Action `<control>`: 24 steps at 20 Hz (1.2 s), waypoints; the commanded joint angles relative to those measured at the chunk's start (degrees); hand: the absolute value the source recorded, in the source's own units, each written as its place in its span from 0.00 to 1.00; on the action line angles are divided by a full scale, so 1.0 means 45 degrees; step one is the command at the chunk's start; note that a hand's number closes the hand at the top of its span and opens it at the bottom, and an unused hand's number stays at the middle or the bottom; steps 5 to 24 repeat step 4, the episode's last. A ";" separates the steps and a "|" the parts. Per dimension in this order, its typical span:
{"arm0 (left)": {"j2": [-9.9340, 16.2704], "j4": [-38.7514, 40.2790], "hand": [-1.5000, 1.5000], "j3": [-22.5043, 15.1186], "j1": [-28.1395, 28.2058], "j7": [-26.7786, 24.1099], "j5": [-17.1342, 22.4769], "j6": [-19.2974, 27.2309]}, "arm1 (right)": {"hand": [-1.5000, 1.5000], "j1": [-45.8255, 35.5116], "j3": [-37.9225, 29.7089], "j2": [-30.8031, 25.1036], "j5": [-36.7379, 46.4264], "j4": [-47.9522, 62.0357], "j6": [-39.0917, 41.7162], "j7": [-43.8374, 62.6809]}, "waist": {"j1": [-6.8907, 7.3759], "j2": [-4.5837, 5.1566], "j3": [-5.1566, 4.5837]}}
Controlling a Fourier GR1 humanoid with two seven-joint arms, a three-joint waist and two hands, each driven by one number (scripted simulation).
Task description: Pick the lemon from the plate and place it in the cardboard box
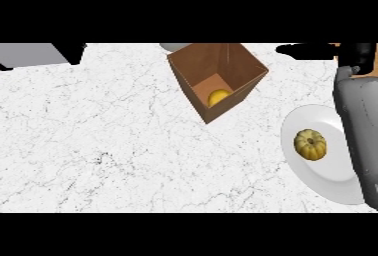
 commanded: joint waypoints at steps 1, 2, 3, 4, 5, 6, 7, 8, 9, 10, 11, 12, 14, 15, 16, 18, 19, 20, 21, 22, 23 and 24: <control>-0.0277 -0.1283 0.50 0.1359 -0.3284 -0.0957 0.0378 0.0551 | 0.00 0.1067 -0.0251 -0.0633 -0.0563 -0.0040 0.1197 -0.0796 | -0.0718 -0.0021 -0.0161; -0.0269 -0.1532 0.50 0.1342 -0.3229 -0.1059 0.0344 0.0577 | 0.00 0.1189 -0.0301 -0.0744 -0.0618 -0.0001 0.1333 -0.1031 | -0.0596 -0.0003 -0.0148; -0.0355 -0.1516 0.50 0.1228 -0.3167 -0.1129 0.0232 0.0651 | 0.00 0.1057 -0.0291 -0.1093 -0.0681 0.0047 0.1822 -0.0830 | -0.0510 -0.0028 -0.0177; -0.0325 -0.1435 0.50 0.1274 -0.3122 -0.1224 0.0296 0.0567 | 0.00 0.1285 -0.0350 -0.1313 -0.0748 0.0120 0.2095 -0.0968 | -0.0529 -0.0019 -0.0185; -0.0325 -0.1435 0.50 0.1274 -0.3122 -0.1224 0.0296 0.0567 | 0.00 0.1285 -0.0350 -0.1313 -0.0748 0.0120 0.2095 -0.0968 | -0.0529 -0.0019 -0.0185; -0.0325 -0.1435 0.50 0.1274 -0.3122 -0.1224 0.0296 0.0567 | 0.00 0.1285 -0.0350 -0.1313 -0.0748 0.0120 0.2095 -0.0968 | -0.0529 -0.0019 -0.0185; -0.0325 -0.1435 0.50 0.1274 -0.3122 -0.1224 0.0296 0.0567 | 0.00 0.1285 -0.0350 -0.1313 -0.0748 0.0120 0.2095 -0.0968 | -0.0529 -0.0019 -0.0185; -0.0325 -0.1435 0.50 0.1274 -0.3122 -0.1224 0.0296 0.0567 | 0.00 0.1285 -0.0350 -0.1313 -0.0748 0.0120 0.2095 -0.0968 | -0.0529 -0.0019 -0.0185; -0.0325 -0.1435 0.50 0.1274 -0.3122 -0.1224 0.0296 0.0567 | 0.00 0.1285 -0.0350 -0.1313 -0.0748 0.0120 0.2095 -0.0968 | -0.0529 -0.0019 -0.0185; -0.0325 -0.1435 0.50 0.1274 -0.3122 -0.1224 0.0296 0.0567 | 0.00 0.1285 -0.0350 -0.1313 -0.0748 0.0120 0.2095 -0.0968 | -0.0529 -0.0019 -0.0185; -0.0325 -0.1435 0.50 0.1274 -0.3122 -0.1224 0.0296 0.0567 | 0.00 0.1285 -0.0350 -0.1313 -0.0748 0.0120 0.2095 -0.0968 | -0.0529 -0.0019 -0.0185; -0.0325 -0.1435 0.50 0.1274 -0.3122 -0.1224 0.0296 0.0567 | 0.00 0.1285 -0.0350 -0.1313 -0.0748 0.0120 0.2095 -0.0968 | -0.0529 -0.0019 -0.0185; -0.0325 -0.1435 0.50 0.1274 -0.3122 -0.1224 0.0296 0.0567 | 0.00 0.1285 -0.0350 -0.1313 -0.0748 0.0120 0.2095 -0.0968 | -0.0529 -0.0019 -0.0185; -0.0325 -0.1435 0.50 0.1274 -0.3122 -0.1224 0.0296 0.0567 | 0.00 0.1285 -0.0350 -0.1313 -0.0748 0.0120 0.2095 -0.0968 | -0.0529 -0.0019 -0.0185; -0.0325 -0.1435 0.50 0.1274 -0.3122 -0.1224 0.0296 0.0567 | 0.00 0.1285 -0.0350 -0.1313 -0.0748 0.0120 0.2095 -0.0968 | -0.0529 -0.0019 -0.0185; -0.0325 -0.1435 0.50 0.1274 -0.3122 -0.1224 0.0296 0.0567 | 0.00 0.1285 -0.0350 -0.1313 -0.0748 0.0120 0.2095 -0.0968 | -0.0529 -0.0019 -0.0185; -0.0325 -0.1435 0.50 0.1274 -0.3122 -0.1224 0.0296 0.0567 | 0.00 0.1285 -0.0350 -0.1313 -0.0748 0.0120 0.2095 -0.0968 | -0.0529 -0.0019 -0.0185; -0.0325 -0.1435 0.50 0.1274 -0.3122 -0.1224 0.0296 0.0567 | 0.00 0.1285 -0.0350 -0.1313 -0.0748 0.0120 0.2095 -0.0968 | -0.0529 -0.0019 -0.0185; -0.0325 -0.1435 0.50 0.1274 -0.3122 -0.1224 0.0296 0.0567 | 0.00 0.1285 -0.0350 -0.1313 -0.0748 0.0120 0.2095 -0.0968 | -0.0529 -0.0019 -0.0185; -0.0325 -0.1435 0.50 0.1274 -0.3122 -0.1224 0.0296 0.0567 | 0.00 0.1285 -0.0350 -0.1313 -0.0748 0.0120 0.2095 -0.0968 | -0.0529 -0.0019 -0.0185; -0.0325 -0.1435 0.50 0.1274 -0.3122 -0.1224 0.0296 0.0567 | 0.00 0.1285 -0.0350 -0.1313 -0.0748 0.0120 0.2095 -0.0968 | -0.0529 -0.0019 -0.0185; -0.0325 -0.1435 0.50 0.1274 -0.3122 -0.1224 0.0296 0.0567 | 0.00 0.1285 -0.0350 -0.1313 -0.0748 0.0120 0.2095 -0.0968 | -0.0529 -0.0019 -0.0185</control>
